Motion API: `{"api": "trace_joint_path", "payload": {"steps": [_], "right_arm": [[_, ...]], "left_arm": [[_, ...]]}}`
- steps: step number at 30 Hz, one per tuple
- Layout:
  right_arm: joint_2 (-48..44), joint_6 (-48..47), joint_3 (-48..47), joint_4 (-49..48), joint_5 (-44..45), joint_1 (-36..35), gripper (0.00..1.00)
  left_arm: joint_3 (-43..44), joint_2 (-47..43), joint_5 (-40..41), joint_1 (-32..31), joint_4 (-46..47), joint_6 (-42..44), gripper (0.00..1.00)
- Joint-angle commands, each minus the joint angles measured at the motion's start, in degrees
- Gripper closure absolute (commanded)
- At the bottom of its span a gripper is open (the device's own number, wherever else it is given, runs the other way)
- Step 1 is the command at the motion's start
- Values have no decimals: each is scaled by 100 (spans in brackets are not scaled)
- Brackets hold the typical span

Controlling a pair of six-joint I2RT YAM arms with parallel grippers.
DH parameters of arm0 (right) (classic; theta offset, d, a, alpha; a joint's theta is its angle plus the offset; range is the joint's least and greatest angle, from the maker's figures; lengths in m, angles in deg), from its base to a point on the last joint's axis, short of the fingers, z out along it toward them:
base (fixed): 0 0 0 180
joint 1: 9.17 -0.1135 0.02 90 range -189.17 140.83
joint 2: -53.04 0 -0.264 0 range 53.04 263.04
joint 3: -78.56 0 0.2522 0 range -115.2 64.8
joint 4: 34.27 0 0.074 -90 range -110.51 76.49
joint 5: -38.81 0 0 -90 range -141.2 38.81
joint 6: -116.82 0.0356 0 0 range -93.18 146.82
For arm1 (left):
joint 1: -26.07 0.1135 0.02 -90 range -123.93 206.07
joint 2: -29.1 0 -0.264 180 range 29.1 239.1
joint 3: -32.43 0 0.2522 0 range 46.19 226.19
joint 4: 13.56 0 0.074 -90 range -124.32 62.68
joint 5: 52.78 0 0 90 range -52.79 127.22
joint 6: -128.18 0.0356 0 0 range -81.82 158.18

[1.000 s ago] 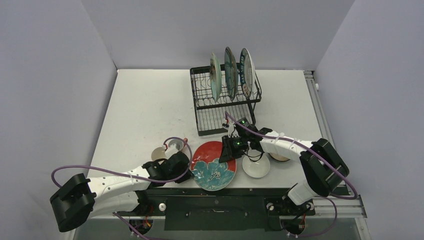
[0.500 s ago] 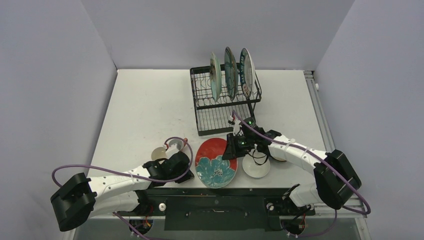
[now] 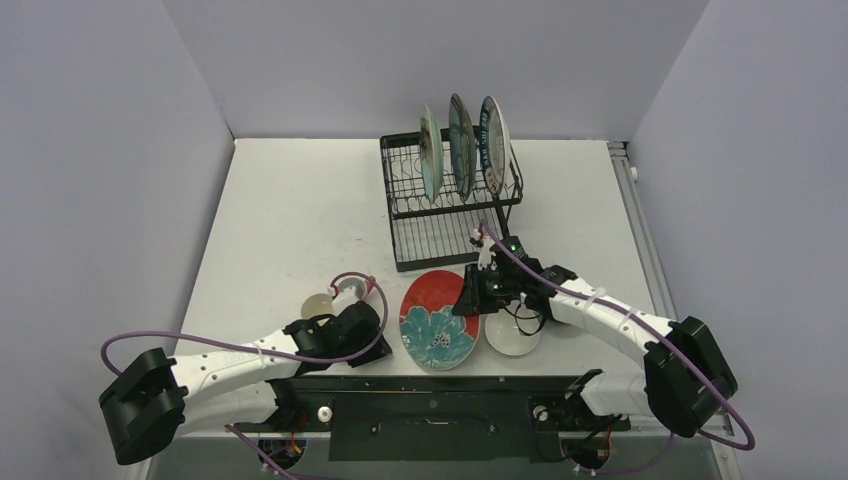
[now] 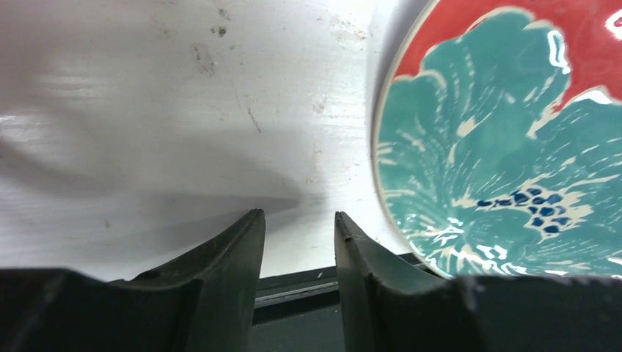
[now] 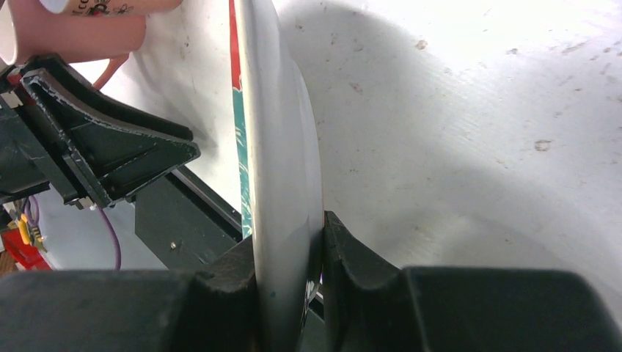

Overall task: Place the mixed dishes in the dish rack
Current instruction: Pick up the plate from the corner of the board, then insert the plate into the dish rack.

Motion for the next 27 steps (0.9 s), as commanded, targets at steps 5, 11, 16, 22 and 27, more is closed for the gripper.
{"api": "trace_joint_path", "payload": {"steps": [5,11,16,22,27], "right_arm": [[-565,142,22,-354,37,254,100],[-817,153,12,-228,-2,375,100],[-1056,145,-71,-28,13,423,100],[-1397,111,-263,306,77,479,100],[-1615,76,-471,557,116,509,100]], "left_arm": [[525,-257,92,13,-860,473,58],[934,-251,-82,61,-906,770,56],[1240,-200,-252,77,-935,954,55],[1594,-323,-238,134,-1176,1210,49],[1882,-391,-210,316,-1432,1511,43]]}}
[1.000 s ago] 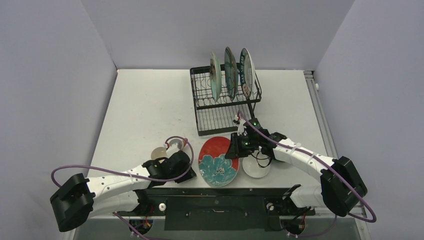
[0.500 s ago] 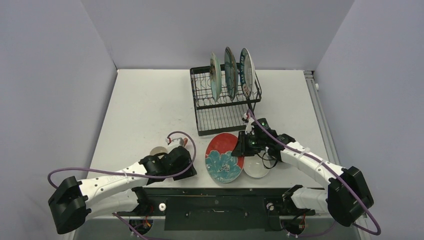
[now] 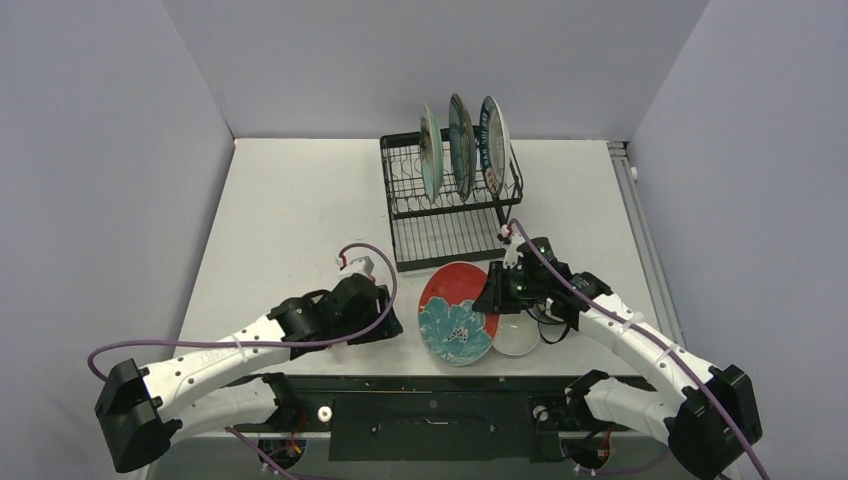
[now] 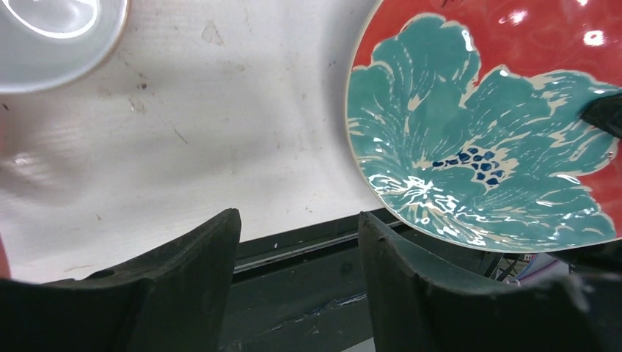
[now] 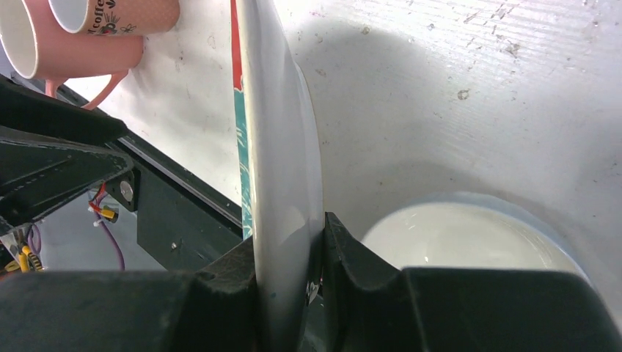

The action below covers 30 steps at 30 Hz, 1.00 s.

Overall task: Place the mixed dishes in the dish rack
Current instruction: Insert the plate into the dish rack.

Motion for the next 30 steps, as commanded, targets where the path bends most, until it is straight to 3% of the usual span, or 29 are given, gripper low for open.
{"api": "trace_joint_path", "payload": {"steps": [1,18,30], "right_arm": [[-388,73,-608,-286,-194,46,100],[-935,-113,-1721,816,314,-27,100],[-950,57,-2703,1192,2082,-1193,100]], "left_arm": [[482,-187,1,197,-255,468,42],[1492,-447,-126,1074,-990,1912,30],[1644,-685,-9,1333,-1145,2603,26]]}}
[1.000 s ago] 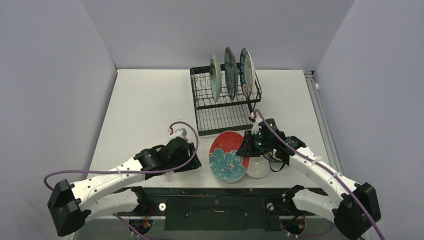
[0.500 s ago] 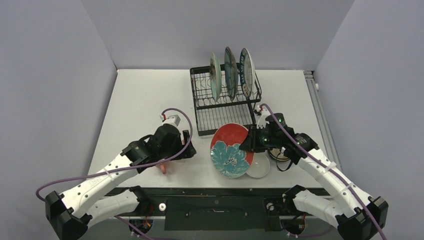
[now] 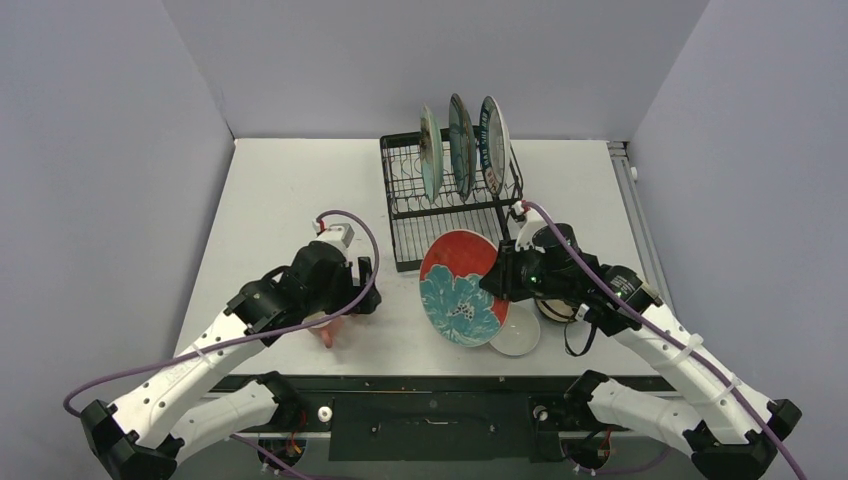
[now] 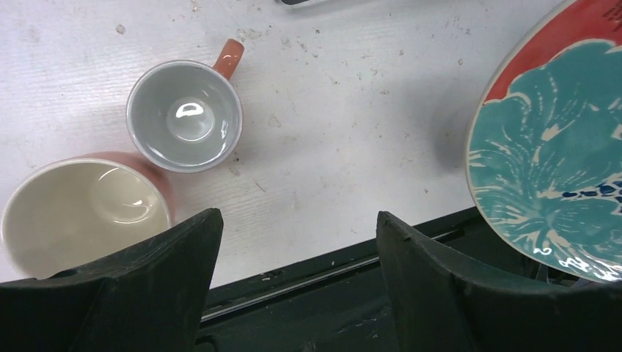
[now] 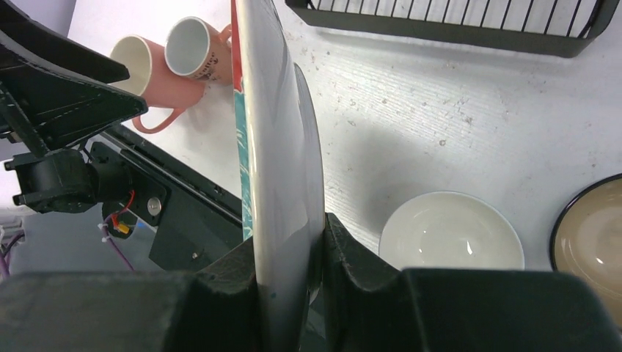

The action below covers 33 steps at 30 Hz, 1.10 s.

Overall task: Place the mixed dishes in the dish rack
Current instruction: Insert the plate into the dish rack.

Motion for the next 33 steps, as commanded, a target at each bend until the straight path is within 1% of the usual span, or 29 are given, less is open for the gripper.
{"api": "trace_joint_path", "payload": {"steps": [1,5,11,17,28,33], "right_arm": [[-151,257,-710,-608,710,-363,100],[-120,354,-910,-652,1005,-560,100],[3,414,-1244,-845,1398,-940,100],[317,319,-1787,-948,2216,-1460,100],[696,356,-2370,-1478,3014,-1732,100],[1022,250,-2759,-1682,3221,-1821,100]], "left_arm": [[290,-208,118,82,-44,418,26],[139,-339,173,95,-6,512,25],[-163,-608,-38,107,242,628,24],[-239,-866,-177,110,361,824,21],[-435,-1329,-420,100,522,994,13],[-424,-1414,-511,103,580,1122,5]]}}
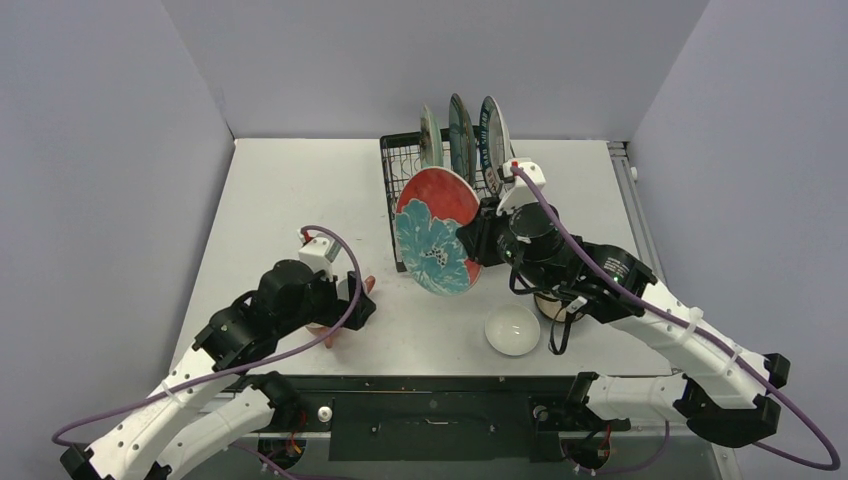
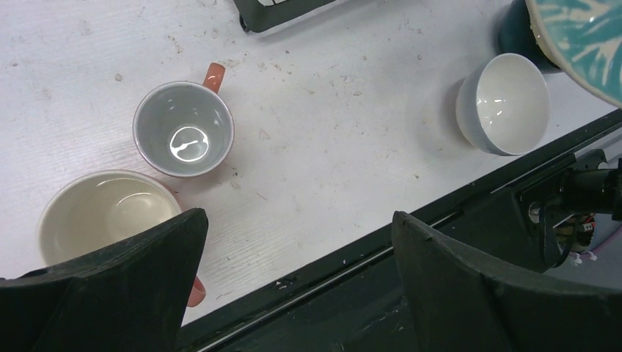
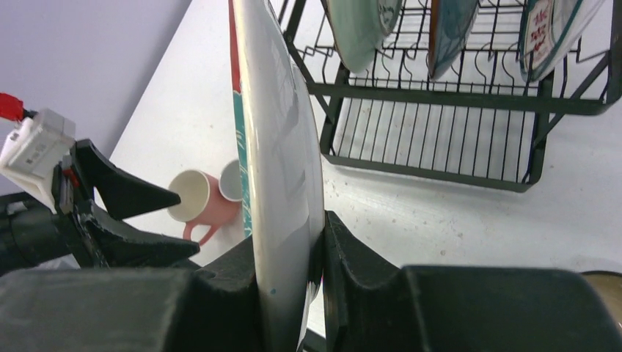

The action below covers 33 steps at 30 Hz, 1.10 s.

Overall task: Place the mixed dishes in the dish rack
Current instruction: Insert the plate into the dish rack.

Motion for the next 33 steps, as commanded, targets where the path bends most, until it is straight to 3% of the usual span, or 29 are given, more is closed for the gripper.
{"api": "trace_joint_path", "payload": {"steps": [1,6,33], "right_arm": [[80,46,-748,-1481,501,-125,100],[336,-158,-1026,-1748,769,-231,100],[1918,-2037,-1914,-3735,3013,-624,100]], "left_arm": [[27,-131,-194,21,404,216,5],[-193,-328,-247,22,583,264,0],[-292,-619,-228,24,656,285,4]]}}
